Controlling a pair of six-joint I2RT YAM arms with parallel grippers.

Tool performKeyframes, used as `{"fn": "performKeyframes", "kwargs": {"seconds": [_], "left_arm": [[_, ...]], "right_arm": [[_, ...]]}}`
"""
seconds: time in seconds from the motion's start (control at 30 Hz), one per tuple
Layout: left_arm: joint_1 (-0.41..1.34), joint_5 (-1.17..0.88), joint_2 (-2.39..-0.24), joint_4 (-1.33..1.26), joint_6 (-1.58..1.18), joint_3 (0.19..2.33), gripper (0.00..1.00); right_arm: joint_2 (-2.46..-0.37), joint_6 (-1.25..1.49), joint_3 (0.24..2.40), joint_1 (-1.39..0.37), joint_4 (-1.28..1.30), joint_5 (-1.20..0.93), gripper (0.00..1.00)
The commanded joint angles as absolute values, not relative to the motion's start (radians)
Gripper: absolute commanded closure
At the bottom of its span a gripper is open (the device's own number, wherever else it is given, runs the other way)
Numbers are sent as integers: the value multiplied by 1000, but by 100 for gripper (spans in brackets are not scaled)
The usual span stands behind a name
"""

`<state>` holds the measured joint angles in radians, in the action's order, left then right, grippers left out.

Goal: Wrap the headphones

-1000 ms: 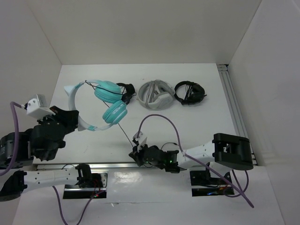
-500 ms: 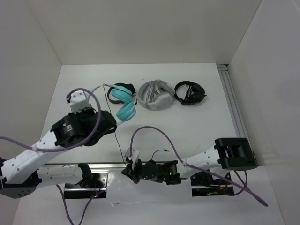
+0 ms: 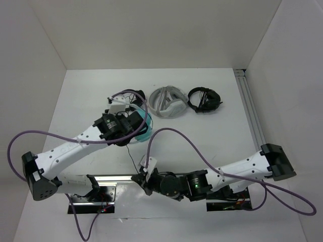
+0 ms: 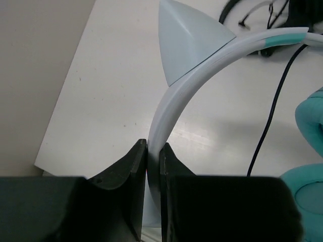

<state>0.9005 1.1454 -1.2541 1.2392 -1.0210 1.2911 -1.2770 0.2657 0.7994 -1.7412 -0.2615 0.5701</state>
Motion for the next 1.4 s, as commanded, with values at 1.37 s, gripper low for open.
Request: {"fn": "performKeyframes", "kwargs": {"seconds": [1.37], "left_arm": [[1019, 149, -899, 1023, -414, 1357, 100]], "right_arm": [[-1308, 182, 674, -931, -503, 0, 88]]}}
